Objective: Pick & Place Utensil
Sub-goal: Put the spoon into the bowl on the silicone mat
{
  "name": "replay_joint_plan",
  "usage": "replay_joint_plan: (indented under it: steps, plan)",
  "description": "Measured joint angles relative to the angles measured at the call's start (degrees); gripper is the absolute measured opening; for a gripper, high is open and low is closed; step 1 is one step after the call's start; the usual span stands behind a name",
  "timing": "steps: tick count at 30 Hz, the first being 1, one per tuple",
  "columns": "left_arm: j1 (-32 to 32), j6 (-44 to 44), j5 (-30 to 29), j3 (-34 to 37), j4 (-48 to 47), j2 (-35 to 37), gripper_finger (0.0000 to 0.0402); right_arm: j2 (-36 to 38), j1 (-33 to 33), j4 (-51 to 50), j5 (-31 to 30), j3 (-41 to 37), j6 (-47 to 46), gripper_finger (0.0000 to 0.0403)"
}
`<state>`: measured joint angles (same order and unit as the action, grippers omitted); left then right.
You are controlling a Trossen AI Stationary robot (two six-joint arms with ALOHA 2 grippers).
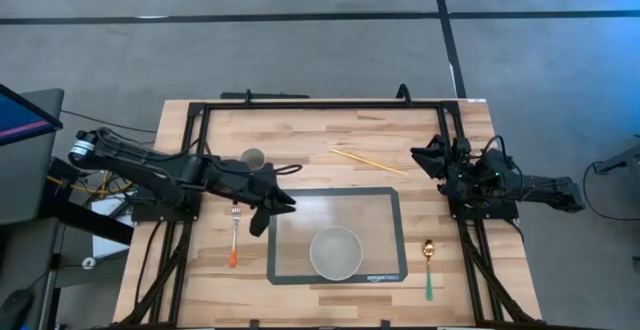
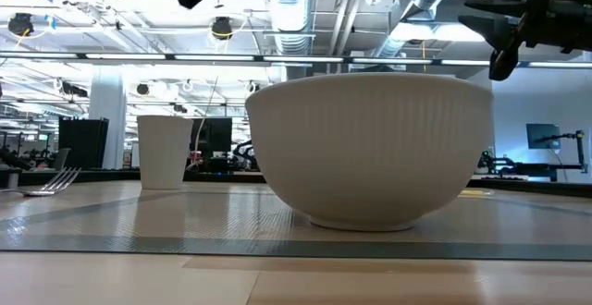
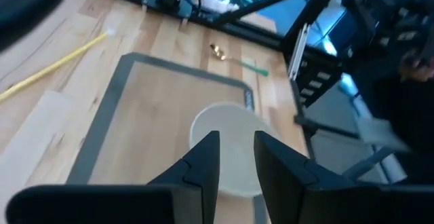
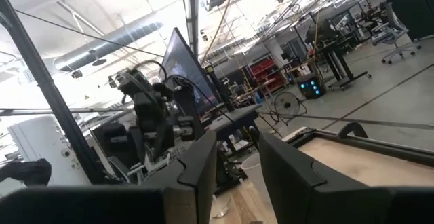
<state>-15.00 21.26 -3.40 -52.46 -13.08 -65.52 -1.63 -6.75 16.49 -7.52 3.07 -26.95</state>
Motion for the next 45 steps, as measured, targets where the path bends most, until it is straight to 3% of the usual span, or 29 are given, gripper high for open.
replay_joint_plan:
  steps: [6, 14, 20, 25, 30, 33, 36, 42, 45]
  plan:
    - [0.0, -1.34, -0.81, 7.17, 1.36, 4.12, 0.0092, -5.32, 3.59, 9.61, 0.16, 0.0, -0.28, 0.0107]
    - [0.0, -1.34, -6.68, 17.05, 10.41, 6.94, 0.0092, -23.09, 12.92, 28.79, 0.17, 2.3, 7.47, 0.0107]
    - [0.0, -1.36, -6.91, 19.68, 17.2, 7.05, 0.0092, -40.39, 19.29, 26.9, -1.05, 13.81, 12.54, 0.0107]
    - [0.0, -1.97, -6.89, 19.72, 18.25, 7.02, 0.0092, -50.26, 25.13, 11.99, -6.39, 25.21, 11.29, 0.0107]
    - [0.0, -2.0, -6.88, 19.73, 18.31, 7.02, 0.0092, -56.92, 31.67, -16.57, -19.44, 36.21, -6.61, 0.0107]
    - [0.0, -2.0, -6.88, 19.73, 18.53, 7.02, 0.0092, -60.94, 35.08, -30.0, -19.61, 40.74, -20.56, 0.0107]
    - [0.0, -2.0, -6.88, 19.73, 18.73, 7.02, 0.0092, -64.86, 38.77, -36.99, -19.46, 43.49, -32.09, 0.0107]
    - [0.0, -1.98, -6.86, 19.73, 19.15, 7.02, 0.0092, -72.19, 46.9, -39.11, -13.48, 45.0, -55.03, 0.0107]
    - [0.0, -2.0, -6.86, 19.71, 19.31, 7.02, 0.0092, -76.26, 50.88, -40.25, -4.71, 45.0, -66.06, 0.0107]
